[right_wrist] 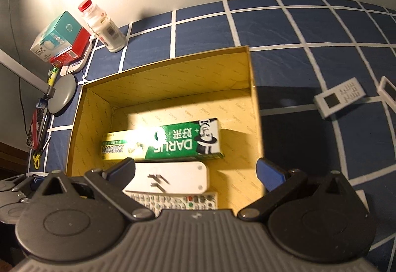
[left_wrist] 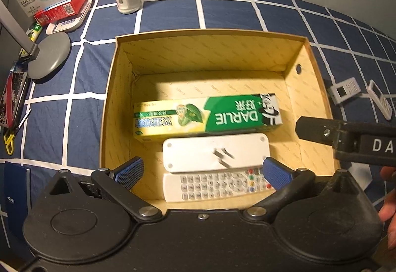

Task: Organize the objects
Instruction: 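Lower the toothpaste box onto the box floor and open the right tool, then move the right tool out of the box toward the white booklet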

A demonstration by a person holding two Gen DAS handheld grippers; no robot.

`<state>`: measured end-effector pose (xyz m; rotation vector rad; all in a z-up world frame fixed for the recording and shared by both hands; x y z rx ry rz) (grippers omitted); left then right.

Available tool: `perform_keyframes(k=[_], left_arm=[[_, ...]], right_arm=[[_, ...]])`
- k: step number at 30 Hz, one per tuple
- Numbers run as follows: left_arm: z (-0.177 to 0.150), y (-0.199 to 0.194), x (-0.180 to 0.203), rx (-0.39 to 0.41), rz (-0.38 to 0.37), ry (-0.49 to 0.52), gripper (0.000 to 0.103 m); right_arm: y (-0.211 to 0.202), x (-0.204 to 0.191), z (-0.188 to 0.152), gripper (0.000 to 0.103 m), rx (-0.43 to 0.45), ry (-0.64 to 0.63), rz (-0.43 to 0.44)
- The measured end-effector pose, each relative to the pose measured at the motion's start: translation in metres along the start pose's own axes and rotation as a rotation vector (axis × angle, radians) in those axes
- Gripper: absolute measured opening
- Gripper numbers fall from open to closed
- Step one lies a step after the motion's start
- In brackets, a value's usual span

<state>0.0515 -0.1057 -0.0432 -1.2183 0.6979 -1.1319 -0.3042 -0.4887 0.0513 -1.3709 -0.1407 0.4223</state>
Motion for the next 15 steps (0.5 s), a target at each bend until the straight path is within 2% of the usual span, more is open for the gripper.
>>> perform_keyframes(k=[8, 15], left_arm=[[-0.014, -0.009, 0.029, 0.015, -0.006, 0.026, 0.103], [-0.021, -0.007, 0.065, 0.014, -0.023, 0.008, 0.103]], right_arm=[[-0.022, 0.029, -0.015, 0.103, 0.02, 0.02, -0.022], [-0.038, 0.071, -0.023, 0.103, 0.019, 0.042, -0.046]])
Point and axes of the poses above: each gripper's, at about its wrist camera, not at the fingertips, and y roughly the way its jaws point, x to its right, z to its top, the point moved 2 cm from there along y, roughly the way its jaws point, and after that the axes turned 5 degrees about -y, right-handed, at the moved point
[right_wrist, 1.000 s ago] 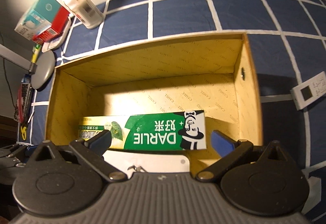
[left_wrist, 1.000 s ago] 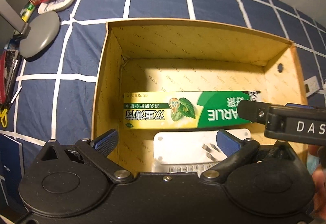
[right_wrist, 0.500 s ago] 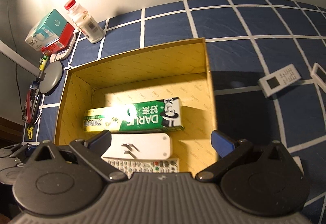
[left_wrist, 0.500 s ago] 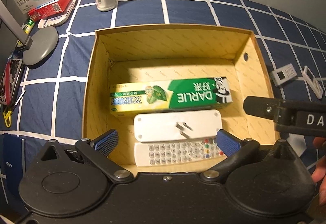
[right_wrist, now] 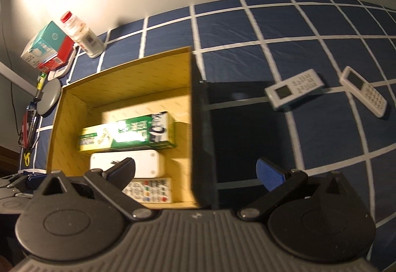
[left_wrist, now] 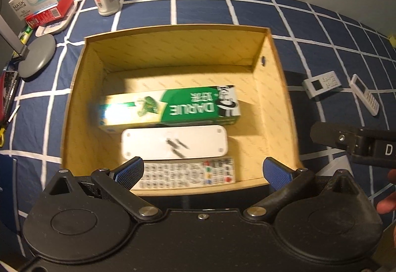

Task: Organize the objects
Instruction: 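Move the right tool out of the box toward the white booklet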

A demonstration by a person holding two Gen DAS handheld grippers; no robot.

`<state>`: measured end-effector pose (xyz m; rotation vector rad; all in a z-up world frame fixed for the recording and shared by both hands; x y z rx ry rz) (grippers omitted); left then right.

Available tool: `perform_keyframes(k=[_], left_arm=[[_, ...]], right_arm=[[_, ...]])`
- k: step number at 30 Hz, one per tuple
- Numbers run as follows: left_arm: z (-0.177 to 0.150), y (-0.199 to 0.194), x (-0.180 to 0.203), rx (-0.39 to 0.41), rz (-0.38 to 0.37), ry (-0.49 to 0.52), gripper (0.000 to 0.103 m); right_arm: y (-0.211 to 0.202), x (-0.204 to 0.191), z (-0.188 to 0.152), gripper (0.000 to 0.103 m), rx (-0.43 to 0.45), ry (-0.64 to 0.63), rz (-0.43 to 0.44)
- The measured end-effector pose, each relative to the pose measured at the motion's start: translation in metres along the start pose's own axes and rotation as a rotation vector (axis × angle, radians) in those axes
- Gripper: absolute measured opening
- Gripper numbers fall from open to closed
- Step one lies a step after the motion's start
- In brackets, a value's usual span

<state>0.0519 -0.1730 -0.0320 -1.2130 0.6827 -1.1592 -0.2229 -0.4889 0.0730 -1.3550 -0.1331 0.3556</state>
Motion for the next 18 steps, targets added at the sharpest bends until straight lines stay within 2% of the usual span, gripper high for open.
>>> perform_keyframes(k=[18], left_arm=[[-0.027, 0.024, 0.106, -0.026, -0.026, -0.07, 0.103]], right_arm=[[-0.017, 0.114, -0.014, 0.103, -0.031, 0.009, -0.038]])
Point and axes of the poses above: each gripper's, at about its wrist camera, not at the fingertips, and y roughly the way its jaws point, x to its right, z to its top, the point moved 2 cm from there along y, roughly the way its jaws point, and after that the axes turned 5 degrees about -y, right-handed, at the moved point
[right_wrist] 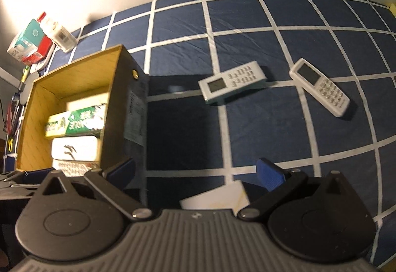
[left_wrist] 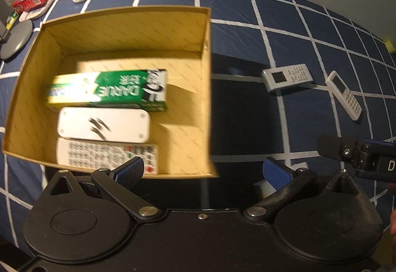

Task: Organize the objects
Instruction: 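Move the right tool out of the box toward the white booklet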

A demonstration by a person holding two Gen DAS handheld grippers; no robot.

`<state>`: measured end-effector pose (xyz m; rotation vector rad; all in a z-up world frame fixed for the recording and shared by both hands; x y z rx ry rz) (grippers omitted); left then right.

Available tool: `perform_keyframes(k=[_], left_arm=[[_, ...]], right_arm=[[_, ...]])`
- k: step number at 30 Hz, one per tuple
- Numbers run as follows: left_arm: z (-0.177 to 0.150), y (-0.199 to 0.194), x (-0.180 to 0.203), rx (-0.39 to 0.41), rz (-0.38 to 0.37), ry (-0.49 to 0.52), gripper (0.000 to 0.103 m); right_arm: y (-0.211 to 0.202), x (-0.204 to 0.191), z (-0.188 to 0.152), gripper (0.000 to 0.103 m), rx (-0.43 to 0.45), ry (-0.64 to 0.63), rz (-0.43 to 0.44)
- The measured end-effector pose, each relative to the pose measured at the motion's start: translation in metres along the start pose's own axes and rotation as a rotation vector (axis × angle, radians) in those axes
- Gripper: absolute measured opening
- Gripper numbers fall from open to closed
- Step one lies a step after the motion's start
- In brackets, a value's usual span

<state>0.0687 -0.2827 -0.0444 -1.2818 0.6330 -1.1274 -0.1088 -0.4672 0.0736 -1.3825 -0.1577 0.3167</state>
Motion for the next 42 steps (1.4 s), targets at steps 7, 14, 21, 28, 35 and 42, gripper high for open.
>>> perform_keyframes(k=[7, 14, 21, 28, 35, 42], left_arm=[[-0.023, 0.019, 0.023, -0.03, -0.002, -0.049, 0.103], [-0.05, 0.044, 0.033, -0.086, -0.013, -0.112, 0.103], [-0.073, 0.075, 0.039, -0.157, -0.044, -0.155, 0.103], [-0.088, 0.099, 0.05, -0.198, -0.101, -0.177, 0.103], [-0.095, 0.114, 0.057, -0.234, -0.121, -0.187, 0.103], [-0.099, 0.118, 0.055, -0.24, -0.157, -0.227, 0.103]], right_arm=[[0.012, 0.029, -0.013, 0.103, -0.038, -0.003, 0.022], [0.034, 0.041, -0.029, 0.103, -0.093, -0.023, 0.054], [0.067, 0.045, -0.044, 0.103, -0.158, -0.031, 0.096], [0.096, 0.044, -0.059, 0.103, -0.21, -0.039, 0.121], [0.114, 0.041, -0.065, 0.1, -0.246, -0.047, 0.16], [0.124, 0.038, -0.075, 0.088, -0.239, -0.003, 0.18]])
Point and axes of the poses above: each gripper's, at about its wrist camera, not at the fingertips, and y roughly the way its jaws point, x to its right, z to its top, the point moved 2 cm from there along y, roughly the way its jaws point, and after that the axes turned 5 degrees about -y, right-handed, at the moved point
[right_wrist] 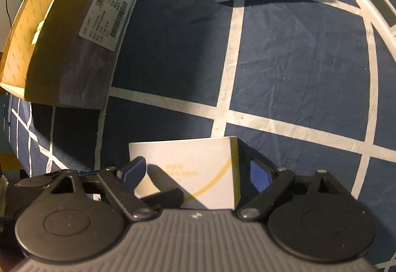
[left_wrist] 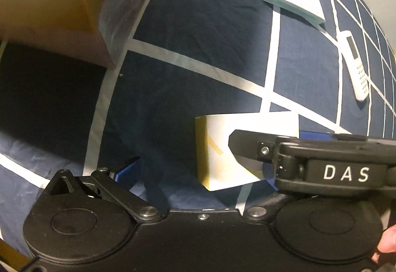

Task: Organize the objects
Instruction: 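Move the right tool out of the box toward the white booklet, then close the right tool on the white booklet with the yellow stripe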

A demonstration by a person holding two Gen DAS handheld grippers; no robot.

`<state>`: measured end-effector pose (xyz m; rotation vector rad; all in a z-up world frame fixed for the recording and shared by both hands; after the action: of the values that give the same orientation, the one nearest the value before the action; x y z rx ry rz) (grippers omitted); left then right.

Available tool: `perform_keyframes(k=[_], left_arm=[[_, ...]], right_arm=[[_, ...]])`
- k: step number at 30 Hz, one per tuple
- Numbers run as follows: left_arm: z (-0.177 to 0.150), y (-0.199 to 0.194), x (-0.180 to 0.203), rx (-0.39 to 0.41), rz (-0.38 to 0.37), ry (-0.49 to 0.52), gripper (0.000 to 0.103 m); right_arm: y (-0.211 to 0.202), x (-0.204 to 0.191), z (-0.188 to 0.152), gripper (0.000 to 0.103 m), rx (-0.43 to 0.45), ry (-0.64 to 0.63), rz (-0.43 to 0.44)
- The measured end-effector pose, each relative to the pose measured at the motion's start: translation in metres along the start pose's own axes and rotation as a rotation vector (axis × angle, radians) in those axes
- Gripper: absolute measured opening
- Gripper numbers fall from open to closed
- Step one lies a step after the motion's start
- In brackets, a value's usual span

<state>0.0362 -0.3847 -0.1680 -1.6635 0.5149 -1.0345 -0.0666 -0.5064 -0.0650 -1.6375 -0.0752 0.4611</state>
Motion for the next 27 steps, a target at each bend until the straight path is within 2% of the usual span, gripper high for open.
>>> perform_keyframes(k=[9, 19, 27], left_arm=[[0.0, 0.0, 0.009, 0.014, -0.029, 0.038, 0.094], [-0.003, 0.003, 0.025, 0.03, -0.091, 0.083, 0.076], [-0.005, 0.002, 0.029, 0.028, -0.087, 0.097, 0.075]], right_arm=[[0.001, 0.001, -0.002, 0.08, 0.02, 0.008, 0.02], [-0.001, 0.005, -0.004, 0.076, 0.025, 0.018, 0.031], [-0.002, 0.006, -0.004, 0.074, 0.037, 0.028, 0.034]])
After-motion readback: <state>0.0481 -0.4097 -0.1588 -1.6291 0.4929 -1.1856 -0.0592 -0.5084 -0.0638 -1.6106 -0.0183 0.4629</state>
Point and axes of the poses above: each gripper's, at about its wrist camera, not at the fingertips, and y roughly the way its jaws point, x to its right, z to its top, the point moved 2 cm from there along y, roughly the way its jaws point, and after that the axes turned 5 degrees about -y, right-handed, at the moved point
